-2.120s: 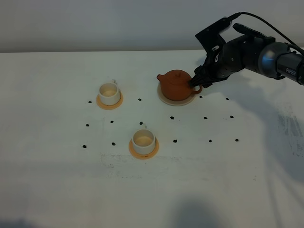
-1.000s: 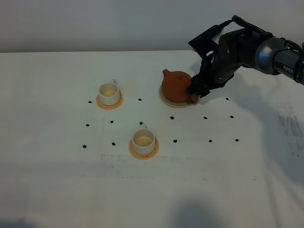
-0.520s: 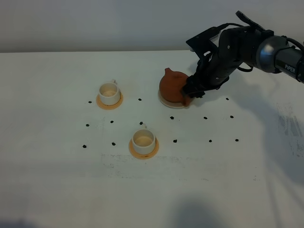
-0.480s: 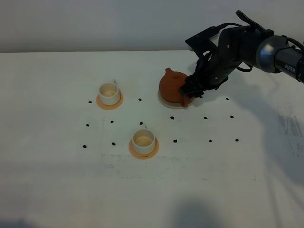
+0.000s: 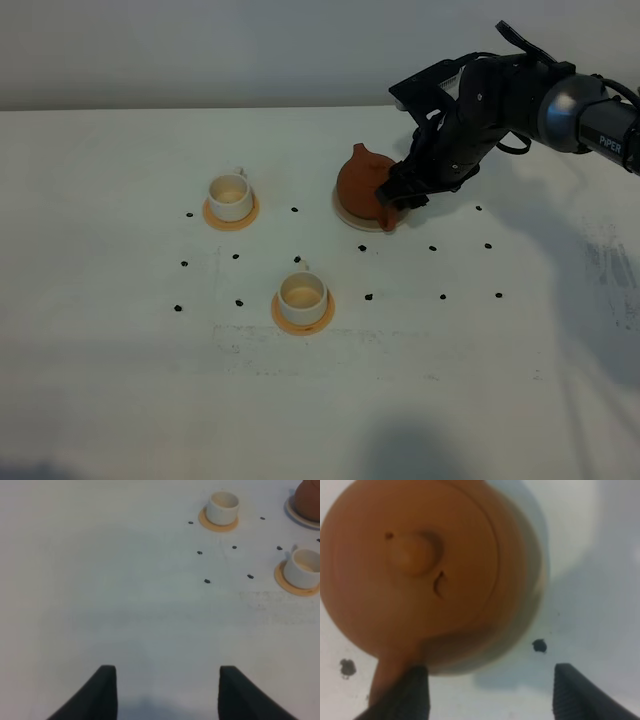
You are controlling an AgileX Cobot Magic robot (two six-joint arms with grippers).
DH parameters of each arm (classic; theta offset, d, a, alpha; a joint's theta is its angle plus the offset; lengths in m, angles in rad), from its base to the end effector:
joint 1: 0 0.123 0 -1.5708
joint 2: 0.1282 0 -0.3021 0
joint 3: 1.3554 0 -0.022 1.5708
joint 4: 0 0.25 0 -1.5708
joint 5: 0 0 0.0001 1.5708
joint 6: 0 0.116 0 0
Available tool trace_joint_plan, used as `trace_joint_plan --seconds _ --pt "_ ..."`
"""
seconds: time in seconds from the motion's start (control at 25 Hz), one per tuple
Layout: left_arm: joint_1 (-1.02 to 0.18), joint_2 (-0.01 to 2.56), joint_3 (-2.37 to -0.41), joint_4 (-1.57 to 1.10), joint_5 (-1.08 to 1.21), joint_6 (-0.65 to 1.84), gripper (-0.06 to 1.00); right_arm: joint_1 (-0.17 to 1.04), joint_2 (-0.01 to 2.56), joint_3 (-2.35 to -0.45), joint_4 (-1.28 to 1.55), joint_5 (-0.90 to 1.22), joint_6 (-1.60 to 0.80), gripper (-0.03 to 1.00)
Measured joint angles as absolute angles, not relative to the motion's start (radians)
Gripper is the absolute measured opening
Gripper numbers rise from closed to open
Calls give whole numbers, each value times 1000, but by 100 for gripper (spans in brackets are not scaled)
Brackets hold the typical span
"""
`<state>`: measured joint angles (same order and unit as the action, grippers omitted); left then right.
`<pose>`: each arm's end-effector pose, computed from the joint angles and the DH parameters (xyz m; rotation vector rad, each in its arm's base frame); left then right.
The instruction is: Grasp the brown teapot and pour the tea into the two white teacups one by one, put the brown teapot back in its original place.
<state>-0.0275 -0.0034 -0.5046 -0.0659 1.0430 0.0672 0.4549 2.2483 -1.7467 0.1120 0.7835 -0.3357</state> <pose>-0.0009 -0.0066 0.2689 0.0981 2.0149 -0.0533 0.4433 0.2270 0.1441 -0.9840 2.5902 0.1612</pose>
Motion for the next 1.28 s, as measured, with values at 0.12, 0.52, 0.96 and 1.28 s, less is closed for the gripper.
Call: trace_joint_plan --seconds 0.12,0.52,0.96,1.28 --pt "-28 -3 -505 -66 1043 67 47 449 2248 -1747 115 810 -326 52" --pt "-28 -3 -505 -66 1043 67 47 416 2140 -1748 77 873 -144 52" --pt "-28 -3 -505 -66 1043 67 47 452 2198 -1894 144 1025 -115 51" --pt "-28 -3 -505 -66 1043 67 47 476 2279 -1944 140 1064 -115 48"
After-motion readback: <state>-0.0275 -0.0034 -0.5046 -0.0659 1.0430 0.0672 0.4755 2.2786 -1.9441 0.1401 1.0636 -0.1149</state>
